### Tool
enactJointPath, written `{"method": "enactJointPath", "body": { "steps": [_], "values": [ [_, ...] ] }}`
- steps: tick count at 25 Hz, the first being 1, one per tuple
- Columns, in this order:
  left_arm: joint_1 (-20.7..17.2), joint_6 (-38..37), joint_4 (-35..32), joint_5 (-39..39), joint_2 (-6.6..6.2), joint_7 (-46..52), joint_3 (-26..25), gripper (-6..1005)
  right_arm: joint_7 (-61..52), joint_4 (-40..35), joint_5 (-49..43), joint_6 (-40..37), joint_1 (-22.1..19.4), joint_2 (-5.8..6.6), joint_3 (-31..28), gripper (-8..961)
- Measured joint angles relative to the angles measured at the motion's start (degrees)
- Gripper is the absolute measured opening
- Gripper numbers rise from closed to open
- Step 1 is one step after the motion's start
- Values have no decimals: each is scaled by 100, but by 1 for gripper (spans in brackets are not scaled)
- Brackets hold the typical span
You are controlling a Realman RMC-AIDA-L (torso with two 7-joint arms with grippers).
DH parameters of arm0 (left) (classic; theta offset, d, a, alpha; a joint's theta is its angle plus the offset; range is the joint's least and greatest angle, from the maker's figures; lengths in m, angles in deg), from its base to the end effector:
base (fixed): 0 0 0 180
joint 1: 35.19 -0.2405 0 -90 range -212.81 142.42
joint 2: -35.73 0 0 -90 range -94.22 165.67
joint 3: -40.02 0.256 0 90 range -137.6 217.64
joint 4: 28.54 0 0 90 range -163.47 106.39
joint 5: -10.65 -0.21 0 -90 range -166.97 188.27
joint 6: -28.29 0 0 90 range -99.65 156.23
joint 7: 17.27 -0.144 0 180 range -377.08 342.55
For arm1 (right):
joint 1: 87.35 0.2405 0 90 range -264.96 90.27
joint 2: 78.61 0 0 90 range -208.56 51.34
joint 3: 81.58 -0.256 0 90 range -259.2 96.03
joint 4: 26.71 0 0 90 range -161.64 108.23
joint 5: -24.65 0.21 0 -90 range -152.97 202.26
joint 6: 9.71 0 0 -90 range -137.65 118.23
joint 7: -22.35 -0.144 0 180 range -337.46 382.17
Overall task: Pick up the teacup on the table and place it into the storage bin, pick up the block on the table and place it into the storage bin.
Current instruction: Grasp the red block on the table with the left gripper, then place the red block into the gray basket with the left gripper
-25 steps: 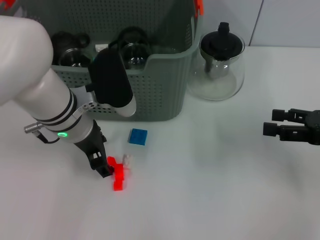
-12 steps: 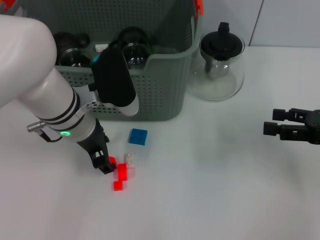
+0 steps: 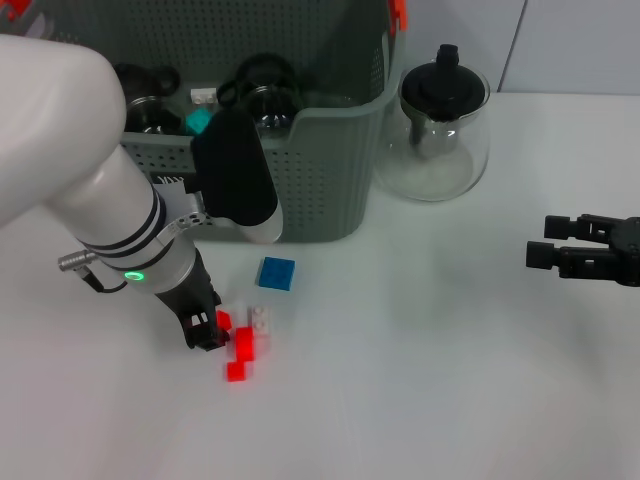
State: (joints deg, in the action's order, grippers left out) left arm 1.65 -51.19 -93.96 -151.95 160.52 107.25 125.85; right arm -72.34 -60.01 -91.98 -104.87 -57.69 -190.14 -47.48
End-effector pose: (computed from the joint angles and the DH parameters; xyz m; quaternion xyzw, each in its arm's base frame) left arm -0.2029 0.3536 -0.0569 -0.9385 -0.1066 0.2993 0.1351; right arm 0.2924 0.3238 0.0482 -0.8934 0.3576 0.2531 0.0995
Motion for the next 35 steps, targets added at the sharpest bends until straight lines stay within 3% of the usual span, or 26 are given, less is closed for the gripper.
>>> {"method": "enactJointPath", "body": {
  "steps": [14,18,21,23,24,26,27,28,29,30,32,35],
  "values": [
    [95,-119,-15,-25,-15,276,53,264,-5,0,4,0,-24,0,0,943],
    [24,-423,-438,61,-6,440,-72,225,-5,0,4,0,-31,6,0,944],
    [-110,-972,-1093,482,-3,586,-568,203,-5,0,4,-3,-31,16,1,944],
    [-143,-1510,-1512,1085,-18,753,-1180,189,-5,0,3,-13,-31,22,0,943],
    [-125,-1936,-1727,1695,-37,842,-1794,191,-5,-2,2,-15,-31,23,0,943],
    [-31,-2394,-1824,2486,-76,848,-2547,196,-5,-6,1,-19,-30,24,0,942],
    [-31,-2394,-1824,2486,-76,848,-2547,198,1,-6,1,-15,-27,24,0,942],
    [33,-2568,-1806,2830,-103,841,-2832,200,9,-6,-1,-7,-23,25,0,942],
    [377,-3106,-1501,4165,-307,816,-3844,202,18,-5,0,-2,-16,25,0,942],
    [425,-3117,-1423,4305,-349,813,-3957,204,30,-4,0,-3,-8,26,0,942],
    [684,-3015,-1052,4928,-603,775,-4366,209,45,-3,-1,1,13,22,0,942],
    [902,-2015,-735,4935,-889,737,-4327,215,49,-1,0,1,48,12,29,943]
  ]
}}
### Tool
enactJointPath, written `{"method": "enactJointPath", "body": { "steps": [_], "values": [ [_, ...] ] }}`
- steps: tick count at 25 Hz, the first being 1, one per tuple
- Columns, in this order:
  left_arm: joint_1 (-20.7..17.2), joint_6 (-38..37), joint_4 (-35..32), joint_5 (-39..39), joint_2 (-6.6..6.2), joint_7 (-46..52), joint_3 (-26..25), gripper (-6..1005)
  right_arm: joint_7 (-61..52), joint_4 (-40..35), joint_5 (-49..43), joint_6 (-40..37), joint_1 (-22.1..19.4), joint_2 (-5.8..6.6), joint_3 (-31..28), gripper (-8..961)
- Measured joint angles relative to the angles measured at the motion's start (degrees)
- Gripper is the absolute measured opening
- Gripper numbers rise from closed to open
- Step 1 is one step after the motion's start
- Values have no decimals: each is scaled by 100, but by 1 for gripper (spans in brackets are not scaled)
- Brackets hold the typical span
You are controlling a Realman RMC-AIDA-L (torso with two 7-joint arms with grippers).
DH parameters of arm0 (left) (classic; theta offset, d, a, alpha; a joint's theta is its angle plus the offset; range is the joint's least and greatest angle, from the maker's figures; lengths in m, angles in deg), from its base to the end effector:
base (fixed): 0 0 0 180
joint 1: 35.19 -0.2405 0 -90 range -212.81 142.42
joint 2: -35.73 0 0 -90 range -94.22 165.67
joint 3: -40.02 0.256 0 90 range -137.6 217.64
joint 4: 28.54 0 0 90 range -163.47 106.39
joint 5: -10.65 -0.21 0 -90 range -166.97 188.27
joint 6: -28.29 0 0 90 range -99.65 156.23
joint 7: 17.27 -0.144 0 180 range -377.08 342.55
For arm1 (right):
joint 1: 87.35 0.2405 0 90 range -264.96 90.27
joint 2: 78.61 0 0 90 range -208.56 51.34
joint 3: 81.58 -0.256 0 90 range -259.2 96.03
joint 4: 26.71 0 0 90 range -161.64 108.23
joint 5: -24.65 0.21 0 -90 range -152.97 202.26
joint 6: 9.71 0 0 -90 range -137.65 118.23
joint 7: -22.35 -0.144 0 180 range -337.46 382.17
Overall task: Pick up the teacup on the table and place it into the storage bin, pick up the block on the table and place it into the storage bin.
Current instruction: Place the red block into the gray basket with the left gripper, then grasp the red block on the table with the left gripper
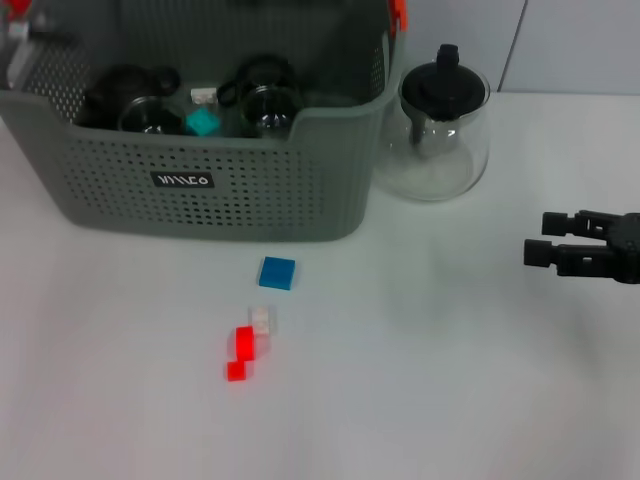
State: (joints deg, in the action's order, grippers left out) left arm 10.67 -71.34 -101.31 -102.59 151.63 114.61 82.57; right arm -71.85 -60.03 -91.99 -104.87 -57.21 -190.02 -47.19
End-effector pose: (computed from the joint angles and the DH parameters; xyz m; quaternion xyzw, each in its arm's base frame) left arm -0.0905 0.3876 0.1086 -0.9352 -0.2500 -0.2338 0.0913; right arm 0.2899 0.3262 0.0485 -0.8975 0.3492 0.2506 0.0988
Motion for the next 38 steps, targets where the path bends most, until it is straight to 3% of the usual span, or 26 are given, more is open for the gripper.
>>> {"method": "enactJointPath", "body": {
  "steps": [4,5,9,13,19,23,30,34,38],
  "values": [
    [322,1724,399,-1286,-134,176,324,224,-1,-3,0,4,15,-2,15,943],
    [537,2332,740,-2003,-150,325,455,226,0,-5,0,3,21,-1,15,943],
    [888,3105,1450,-3033,-143,511,555,235,2,-2,0,5,43,13,-1,943],
    [1066,3882,1918,-4068,-43,852,565,243,14,-2,0,5,59,14,5,943],
    [1071,4070,1995,-4710,91,1052,806,256,17,-9,0,6,62,14,10,944],
    [1050,4069,1995,-4756,128,1057,962,265,5,-22,1,4,68,14,21,943],
    [1021,3793,1693,-4528,172,1043,839,498,31,-37,1,-40,72,14,24,942],
    [687,2680,804,-3122,193,638,493,729,60,-38,1,-40,64,15,24,942],
    [260,1234,247,-1135,165,-190,105,764,49,-39,1,-38,34,23,24,942]
  ]
}}
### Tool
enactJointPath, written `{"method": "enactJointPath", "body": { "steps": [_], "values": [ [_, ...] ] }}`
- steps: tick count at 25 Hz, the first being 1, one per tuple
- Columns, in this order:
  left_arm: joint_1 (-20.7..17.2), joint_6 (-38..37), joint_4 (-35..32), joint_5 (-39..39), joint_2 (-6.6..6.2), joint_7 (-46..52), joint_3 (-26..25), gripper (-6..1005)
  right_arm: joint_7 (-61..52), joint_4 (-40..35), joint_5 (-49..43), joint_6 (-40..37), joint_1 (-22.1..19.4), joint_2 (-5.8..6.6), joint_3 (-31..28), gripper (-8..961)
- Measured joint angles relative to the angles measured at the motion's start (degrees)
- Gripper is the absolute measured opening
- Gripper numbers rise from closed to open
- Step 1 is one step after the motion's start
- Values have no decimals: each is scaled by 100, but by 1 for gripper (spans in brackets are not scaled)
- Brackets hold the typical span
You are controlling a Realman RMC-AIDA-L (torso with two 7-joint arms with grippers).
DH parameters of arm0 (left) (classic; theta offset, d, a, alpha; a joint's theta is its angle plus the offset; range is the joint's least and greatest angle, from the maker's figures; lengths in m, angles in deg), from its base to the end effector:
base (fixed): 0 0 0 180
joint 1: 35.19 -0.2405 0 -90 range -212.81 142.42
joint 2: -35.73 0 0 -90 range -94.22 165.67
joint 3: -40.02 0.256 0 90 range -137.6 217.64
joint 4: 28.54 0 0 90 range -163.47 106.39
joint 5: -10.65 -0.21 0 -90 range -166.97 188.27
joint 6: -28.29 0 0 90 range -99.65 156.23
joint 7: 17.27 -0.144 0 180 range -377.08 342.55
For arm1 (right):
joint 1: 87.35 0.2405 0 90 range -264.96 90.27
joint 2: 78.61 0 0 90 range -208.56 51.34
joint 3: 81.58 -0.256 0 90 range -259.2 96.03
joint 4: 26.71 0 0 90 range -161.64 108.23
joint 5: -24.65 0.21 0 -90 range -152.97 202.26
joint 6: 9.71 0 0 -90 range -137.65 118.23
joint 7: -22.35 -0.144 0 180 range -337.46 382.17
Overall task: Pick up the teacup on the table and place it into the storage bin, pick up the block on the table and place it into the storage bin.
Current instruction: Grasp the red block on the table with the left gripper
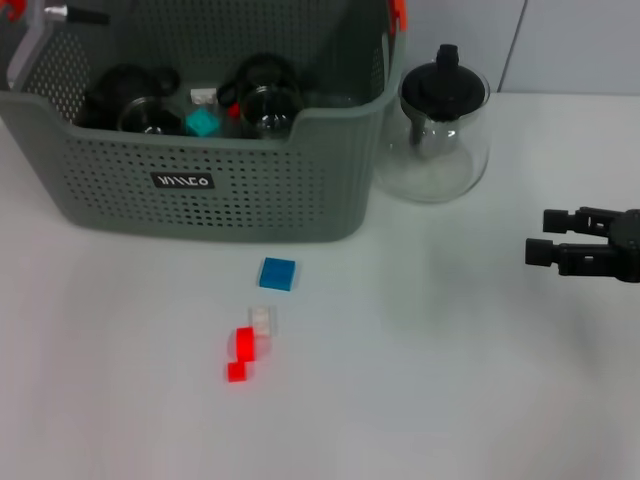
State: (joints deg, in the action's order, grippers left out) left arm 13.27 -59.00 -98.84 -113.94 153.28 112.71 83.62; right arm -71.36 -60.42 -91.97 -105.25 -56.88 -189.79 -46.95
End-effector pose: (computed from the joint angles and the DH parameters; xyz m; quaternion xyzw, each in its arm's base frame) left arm -0.0975 0.4230 0.0937 -0.9241 -0.2676 -0.1929 0.1928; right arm 0.2876 0.3281 0.0508 -0.9022 0.3388 0.2480 0.0984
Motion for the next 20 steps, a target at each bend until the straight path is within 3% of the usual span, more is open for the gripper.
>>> {"method": "enactJointPath", "body": {
  "steps": [4,8,12,16,20],
  "values": [
    [-202,-1486,-133,730,-4,-759,-339,798,-17,26,0,21,-12,22,0,943],
    [-575,-2731,-418,743,131,-1471,-270,821,-36,29,-1,26,-16,26,-5,943],
    [-1041,-2795,-875,186,326,-1594,228,814,-63,32,-1,16,-22,26,-3,943],
    [-1279,-2740,-1339,-867,583,-1433,731,814,-89,36,-1,-2,-24,26,-9,943],
    [-1326,-2573,-1355,-1619,676,-978,1288,813,-92,41,-1,16,-37,22,-13,943]
  ]
}}
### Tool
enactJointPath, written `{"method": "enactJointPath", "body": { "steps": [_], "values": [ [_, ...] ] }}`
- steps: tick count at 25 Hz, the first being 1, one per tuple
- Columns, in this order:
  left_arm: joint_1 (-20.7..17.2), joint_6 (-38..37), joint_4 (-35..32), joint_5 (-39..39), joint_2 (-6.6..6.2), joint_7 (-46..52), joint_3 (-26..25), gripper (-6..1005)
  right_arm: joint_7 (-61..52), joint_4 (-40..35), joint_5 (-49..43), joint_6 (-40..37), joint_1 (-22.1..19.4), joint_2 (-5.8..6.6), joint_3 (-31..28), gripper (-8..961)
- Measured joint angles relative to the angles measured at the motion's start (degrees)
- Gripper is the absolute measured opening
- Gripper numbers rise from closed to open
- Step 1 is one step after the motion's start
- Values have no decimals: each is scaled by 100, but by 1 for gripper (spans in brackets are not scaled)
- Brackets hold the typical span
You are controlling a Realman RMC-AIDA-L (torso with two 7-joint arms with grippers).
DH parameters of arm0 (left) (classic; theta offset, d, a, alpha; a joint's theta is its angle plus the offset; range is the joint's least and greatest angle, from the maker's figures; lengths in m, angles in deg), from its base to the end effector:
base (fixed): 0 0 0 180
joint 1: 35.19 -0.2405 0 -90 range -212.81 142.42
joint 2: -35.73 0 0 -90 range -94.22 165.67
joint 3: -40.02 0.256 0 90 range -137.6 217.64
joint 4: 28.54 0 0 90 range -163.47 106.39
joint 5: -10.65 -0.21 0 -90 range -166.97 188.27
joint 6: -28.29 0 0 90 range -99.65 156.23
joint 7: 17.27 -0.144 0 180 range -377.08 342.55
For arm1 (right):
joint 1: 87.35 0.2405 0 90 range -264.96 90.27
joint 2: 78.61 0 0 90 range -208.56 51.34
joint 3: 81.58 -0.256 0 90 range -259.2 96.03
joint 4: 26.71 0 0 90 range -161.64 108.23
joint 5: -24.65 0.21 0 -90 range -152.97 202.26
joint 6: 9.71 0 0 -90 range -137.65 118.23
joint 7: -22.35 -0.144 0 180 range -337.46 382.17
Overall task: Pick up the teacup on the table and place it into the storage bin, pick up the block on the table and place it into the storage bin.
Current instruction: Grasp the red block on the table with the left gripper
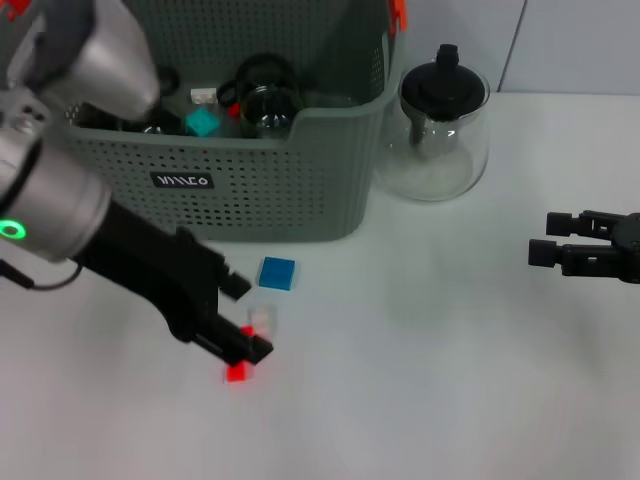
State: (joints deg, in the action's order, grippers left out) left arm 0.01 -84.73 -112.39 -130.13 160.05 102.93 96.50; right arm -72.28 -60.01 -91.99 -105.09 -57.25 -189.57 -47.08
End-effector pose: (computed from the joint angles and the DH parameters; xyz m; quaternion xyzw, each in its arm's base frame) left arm -0.1618 0.3155 0.0363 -0.9749 -0.2098 0.0695 0.0263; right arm 0.2910 0.3262 0.0514 -0.8972 0.3516 0.2485 0.0984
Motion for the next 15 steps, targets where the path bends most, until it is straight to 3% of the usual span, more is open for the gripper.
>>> {"method": "enactJointPath", "body": {
  "steps": [11,15],
  "values": [
    [68,1094,514,-845,35,1614,1495,813,54,0,-9,2,-60,-13,4,944],
    [136,1280,612,-1038,36,1847,1805,812,61,0,-9,-12,-74,-1,-3,944]
  ]
}}
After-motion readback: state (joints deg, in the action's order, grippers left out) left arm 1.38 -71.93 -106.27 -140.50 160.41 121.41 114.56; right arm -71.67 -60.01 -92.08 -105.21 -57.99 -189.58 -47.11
